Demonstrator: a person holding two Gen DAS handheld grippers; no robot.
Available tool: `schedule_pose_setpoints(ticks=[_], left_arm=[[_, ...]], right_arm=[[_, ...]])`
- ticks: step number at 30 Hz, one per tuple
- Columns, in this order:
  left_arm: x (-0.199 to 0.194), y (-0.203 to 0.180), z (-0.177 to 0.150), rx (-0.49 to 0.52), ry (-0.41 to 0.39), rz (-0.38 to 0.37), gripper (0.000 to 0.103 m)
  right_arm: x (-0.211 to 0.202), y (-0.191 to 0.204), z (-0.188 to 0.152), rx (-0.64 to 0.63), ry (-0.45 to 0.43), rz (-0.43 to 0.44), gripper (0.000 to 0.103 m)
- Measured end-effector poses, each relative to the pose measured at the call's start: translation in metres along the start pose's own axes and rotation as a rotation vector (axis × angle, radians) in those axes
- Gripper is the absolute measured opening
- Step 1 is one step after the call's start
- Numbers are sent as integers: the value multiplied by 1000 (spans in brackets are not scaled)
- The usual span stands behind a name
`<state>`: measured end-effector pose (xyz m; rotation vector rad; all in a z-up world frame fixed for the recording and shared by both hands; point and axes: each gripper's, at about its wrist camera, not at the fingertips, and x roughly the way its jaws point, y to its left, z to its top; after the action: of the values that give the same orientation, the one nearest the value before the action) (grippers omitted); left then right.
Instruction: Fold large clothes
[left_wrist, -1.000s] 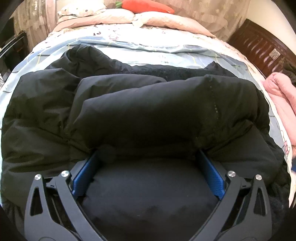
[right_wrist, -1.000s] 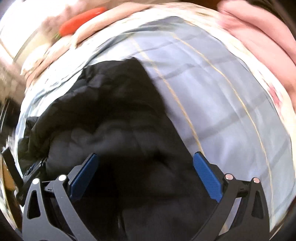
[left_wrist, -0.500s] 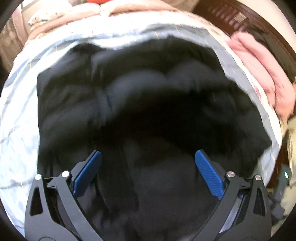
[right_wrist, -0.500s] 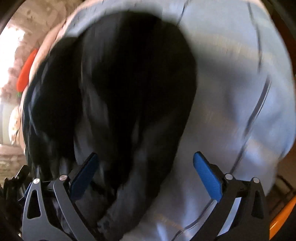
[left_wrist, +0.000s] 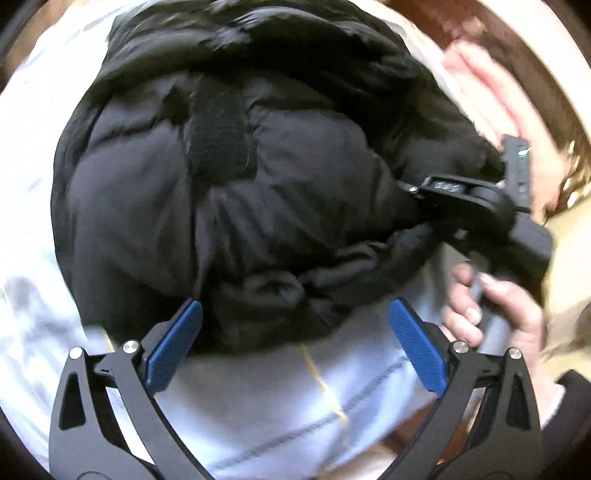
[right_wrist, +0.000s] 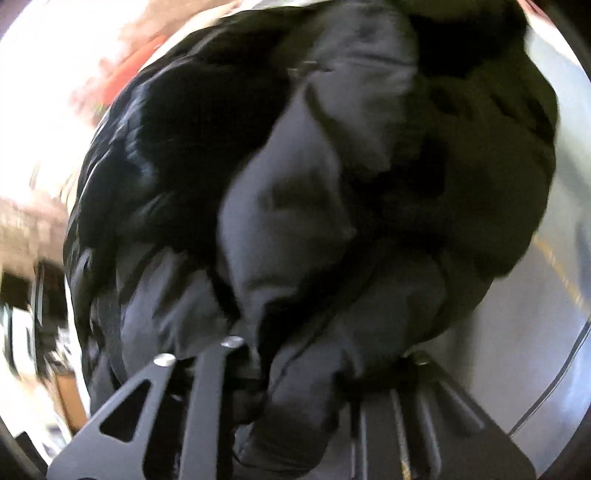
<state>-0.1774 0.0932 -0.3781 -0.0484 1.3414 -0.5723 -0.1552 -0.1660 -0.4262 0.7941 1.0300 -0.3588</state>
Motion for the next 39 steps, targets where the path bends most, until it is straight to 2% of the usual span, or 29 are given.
schedule_pose_setpoints(ticks=[4, 5, 9, 13, 16, 17, 18, 19, 20, 21, 23, 24, 27, 29, 34, 38, 39], left_arm=[[13, 27, -34, -185, 39, -83, 101], [16, 35, -37, -253, 26, -98, 101], [27, 48, -31, -417, -62, -222, 101], [40, 49, -20, -483, -146, -208, 101], [45, 56, -11, -614, -236, -234, 100], [50, 56, -9, -668, -244, -221, 96], [56, 54, -5, -688, -236, -192, 78], [63, 51, -1, -674, -218, -143, 68], [64, 48, 2, -651, -218, -116, 52], [64, 46, 4, -625, -223, -99, 41], [56, 39, 8, -567, -221, -63, 28], [48, 34, 10, -530, -225, -25, 24], [14, 11, 21, -425, -276, 39, 20], [-16, -5, 34, -330, -323, 71, 19], [-50, -16, 76, -295, -388, 65, 19], [-61, -40, 139, -152, -461, 146, 19], [-63, -34, 139, -149, -470, 140, 19]], right_arm=[[3, -1, 7, 21, 39, 31, 11], [3, -2, 7, 25, 44, 42, 11], [-5, -15, 13, 47, 67, 124, 11], [-6, -24, 24, 114, 96, 209, 11], [-9, -20, 29, 86, 108, 230, 11], [-10, -18, 26, 54, 111, 220, 11], [-8, -17, 27, 33, 114, 209, 11], [-7, -17, 26, 15, 122, 193, 11], [-9, -21, 27, 7, 130, 180, 11], [-7, -21, 26, 2, 137, 161, 11], [-8, -17, 26, -20, 135, 119, 11], [-14, -12, 24, -70, 113, 73, 11], [-37, 14, 20, -236, 1, -22, 11], [-56, 30, 25, -310, -66, -41, 11], [-77, 44, 63, -328, -92, 3, 10], [-71, 84, 101, -391, -91, 10, 10], [-68, 89, 111, -387, -87, 13, 10]])
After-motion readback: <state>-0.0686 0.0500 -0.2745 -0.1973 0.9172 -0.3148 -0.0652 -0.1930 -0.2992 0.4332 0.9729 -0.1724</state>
